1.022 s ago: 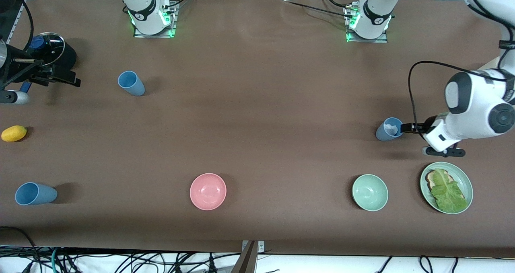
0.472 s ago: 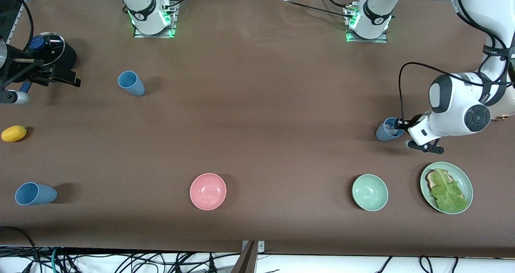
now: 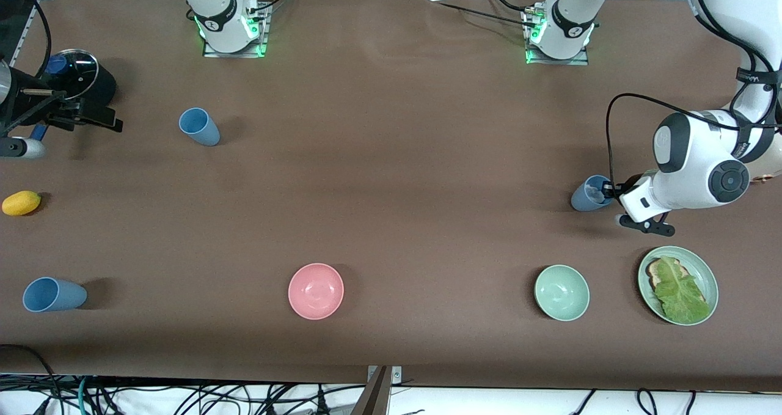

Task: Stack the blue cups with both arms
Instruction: 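Grasp the tissue cup with the left gripper and carry it toward the table middle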

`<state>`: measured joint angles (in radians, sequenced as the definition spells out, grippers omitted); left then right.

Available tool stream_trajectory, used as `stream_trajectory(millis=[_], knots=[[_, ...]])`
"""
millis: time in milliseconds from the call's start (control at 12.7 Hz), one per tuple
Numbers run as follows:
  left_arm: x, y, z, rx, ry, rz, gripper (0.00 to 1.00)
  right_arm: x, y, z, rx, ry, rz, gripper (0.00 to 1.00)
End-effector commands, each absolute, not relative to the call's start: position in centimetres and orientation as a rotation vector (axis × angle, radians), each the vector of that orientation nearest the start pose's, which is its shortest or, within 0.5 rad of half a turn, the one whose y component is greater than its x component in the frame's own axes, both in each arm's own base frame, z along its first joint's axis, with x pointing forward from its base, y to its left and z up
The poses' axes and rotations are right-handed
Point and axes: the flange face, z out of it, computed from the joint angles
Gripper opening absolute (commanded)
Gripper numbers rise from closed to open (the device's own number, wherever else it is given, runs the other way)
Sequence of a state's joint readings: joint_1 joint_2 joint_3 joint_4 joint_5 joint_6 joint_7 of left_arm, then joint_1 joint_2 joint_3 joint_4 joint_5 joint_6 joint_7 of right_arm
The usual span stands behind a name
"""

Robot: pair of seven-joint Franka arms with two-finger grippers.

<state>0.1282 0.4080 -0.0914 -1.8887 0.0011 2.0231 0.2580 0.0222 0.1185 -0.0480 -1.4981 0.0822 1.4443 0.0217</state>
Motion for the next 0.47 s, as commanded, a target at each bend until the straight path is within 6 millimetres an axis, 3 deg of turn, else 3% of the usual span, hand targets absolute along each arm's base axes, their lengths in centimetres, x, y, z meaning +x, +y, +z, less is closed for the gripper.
stream_trajectory(millis=[0, 393], knots=[[60.6, -2.5, 31.3, -3.233, 0.326, 0.466, 0.00, 57.4, 0.5, 58.9, -3.047, 0.039, 0.265, 1.00], [59.5, -17.7, 33.7, -3.253, 0.029, 0.487, 0.00, 57.4, 0.4, 58.9, -3.047, 0.041, 0.265, 1.00]])
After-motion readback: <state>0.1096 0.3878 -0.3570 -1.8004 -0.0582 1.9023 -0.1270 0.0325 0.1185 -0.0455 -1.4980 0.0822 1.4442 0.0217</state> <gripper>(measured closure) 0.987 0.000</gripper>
